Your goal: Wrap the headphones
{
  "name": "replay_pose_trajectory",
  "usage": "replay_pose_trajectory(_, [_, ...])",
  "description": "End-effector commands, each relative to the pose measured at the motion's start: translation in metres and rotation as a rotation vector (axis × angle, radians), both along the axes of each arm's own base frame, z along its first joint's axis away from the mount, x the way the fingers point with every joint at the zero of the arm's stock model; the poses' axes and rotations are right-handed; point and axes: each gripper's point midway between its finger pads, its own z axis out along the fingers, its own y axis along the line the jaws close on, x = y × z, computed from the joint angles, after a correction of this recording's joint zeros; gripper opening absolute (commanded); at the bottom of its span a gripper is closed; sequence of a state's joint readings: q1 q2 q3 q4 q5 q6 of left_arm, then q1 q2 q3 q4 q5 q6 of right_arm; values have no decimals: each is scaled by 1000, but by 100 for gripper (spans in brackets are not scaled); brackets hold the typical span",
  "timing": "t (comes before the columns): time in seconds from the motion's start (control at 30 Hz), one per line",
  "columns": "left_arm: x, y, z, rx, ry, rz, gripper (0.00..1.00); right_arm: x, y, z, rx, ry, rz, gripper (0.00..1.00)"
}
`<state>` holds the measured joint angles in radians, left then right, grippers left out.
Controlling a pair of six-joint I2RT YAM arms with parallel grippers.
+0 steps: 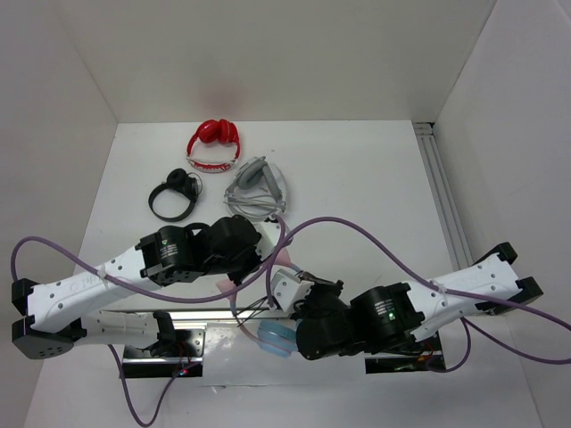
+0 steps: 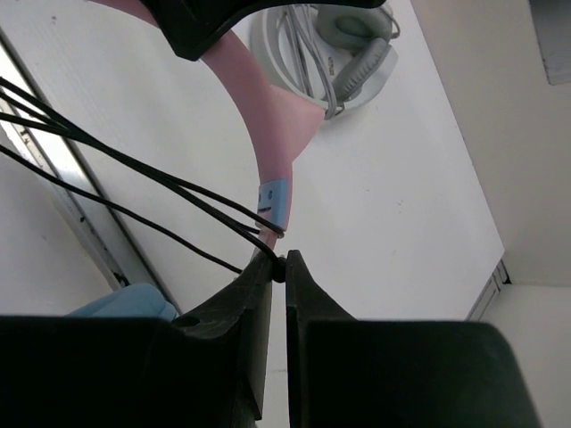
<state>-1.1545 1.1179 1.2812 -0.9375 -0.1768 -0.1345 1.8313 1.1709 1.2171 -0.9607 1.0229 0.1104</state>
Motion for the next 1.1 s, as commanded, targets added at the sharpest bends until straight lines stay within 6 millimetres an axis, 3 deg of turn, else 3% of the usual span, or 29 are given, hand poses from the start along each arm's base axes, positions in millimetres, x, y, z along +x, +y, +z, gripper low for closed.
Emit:
replay_pose_trajectory(0.0, [-11,-8,18,-68,26,-53,0,14,-18,13,-32,-97,-64,3])
replay_pose_trajectory(0.17, [-11,-7,21,-76,22,-53,0,10,-19,14,8,-44,-42,14])
replay_pose_trajectory(0.2, [-11,-7,21,-76,22,-53,0,9,-19,16,30,-26,-35,21])
replay_pose_trajectory(0.6, [-9,-6,27,-84,10,-33,0,10,-24,9,35,-18,-62,40])
replay_pose_trajectory(0.9, [-1,2,29,-73,-22,23,0,17,-34,23,115,-24,-114,50])
replay_pose_trajectory(0.93, [1,2,27,-65,-22,40,0,18,-36,24,120,-31,-127,53])
replay_pose_trajectory(1.0, [10,7,23,-35,-46,100,0,20,-36,29,149,-46,-155,71])
replay_pose_trajectory(1.07, [16,11,20,-6,-63,136,0,27,-40,34,157,-103,-207,78])
